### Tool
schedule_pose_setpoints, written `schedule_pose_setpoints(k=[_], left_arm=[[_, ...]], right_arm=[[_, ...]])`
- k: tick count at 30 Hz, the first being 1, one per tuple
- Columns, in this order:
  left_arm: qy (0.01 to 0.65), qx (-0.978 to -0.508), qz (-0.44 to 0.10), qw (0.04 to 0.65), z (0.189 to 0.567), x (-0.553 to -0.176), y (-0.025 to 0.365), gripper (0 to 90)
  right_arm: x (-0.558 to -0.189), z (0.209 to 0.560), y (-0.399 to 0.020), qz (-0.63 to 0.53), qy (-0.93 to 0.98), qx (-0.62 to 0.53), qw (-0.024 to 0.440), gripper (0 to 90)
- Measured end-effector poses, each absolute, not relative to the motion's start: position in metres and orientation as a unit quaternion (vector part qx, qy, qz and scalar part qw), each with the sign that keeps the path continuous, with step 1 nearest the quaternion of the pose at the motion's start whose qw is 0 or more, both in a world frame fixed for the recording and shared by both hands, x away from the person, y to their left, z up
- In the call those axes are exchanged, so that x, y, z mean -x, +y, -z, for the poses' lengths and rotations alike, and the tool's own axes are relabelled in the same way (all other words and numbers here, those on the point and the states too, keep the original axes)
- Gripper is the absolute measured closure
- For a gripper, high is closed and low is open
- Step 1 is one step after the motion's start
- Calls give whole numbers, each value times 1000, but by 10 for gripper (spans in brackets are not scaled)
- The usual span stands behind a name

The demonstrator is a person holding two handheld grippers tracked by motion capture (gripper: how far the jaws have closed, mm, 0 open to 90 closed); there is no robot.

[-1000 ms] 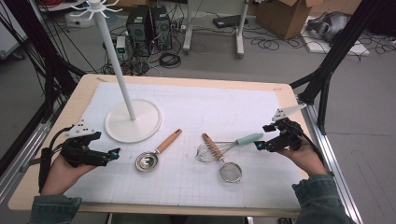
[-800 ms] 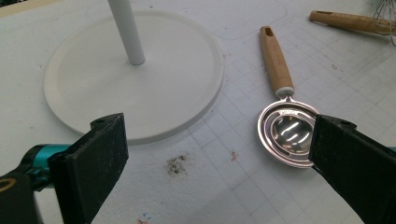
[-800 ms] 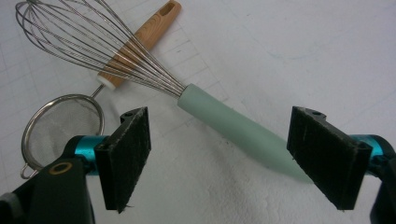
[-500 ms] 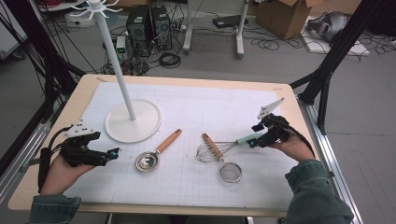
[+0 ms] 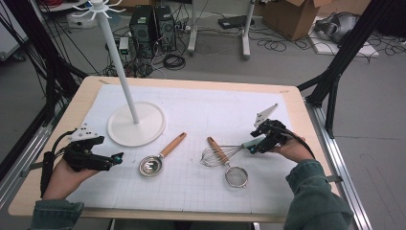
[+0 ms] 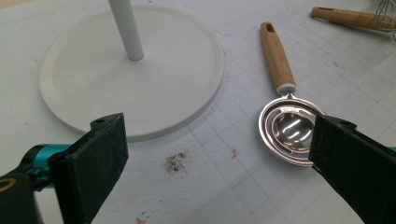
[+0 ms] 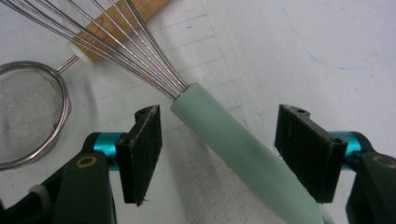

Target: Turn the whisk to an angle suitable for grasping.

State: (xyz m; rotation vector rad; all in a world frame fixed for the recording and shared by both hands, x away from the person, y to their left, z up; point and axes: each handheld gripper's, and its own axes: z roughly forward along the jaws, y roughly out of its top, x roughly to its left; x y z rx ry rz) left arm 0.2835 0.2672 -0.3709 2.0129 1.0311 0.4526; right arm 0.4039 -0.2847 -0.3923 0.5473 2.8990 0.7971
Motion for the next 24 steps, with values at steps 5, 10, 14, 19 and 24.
schedule_pose_setpoints(k=[5, 10, 14, 19, 24], left_arm=[[405, -801, -179, 403, 371, -284, 266, 52], [407, -800, -177, 403, 371, -284, 267, 53], [407, -800, -177, 403, 371, -283, 268, 52], [408, -798, -179, 405, 371, -284, 268, 52], [408, -797, -181, 406, 369, -283, 269, 52]], right_arm=[[-407, 400, -278, -245, 954, -167, 43, 309], [-408, 407, -272, -229, 961, -148, 48, 333], [-408, 410, -268, -225, 964, -133, 48, 353], [-409, 414, -264, -211, 970, -111, 47, 428], [-410, 415, -262, -214, 971, -93, 50, 480]])
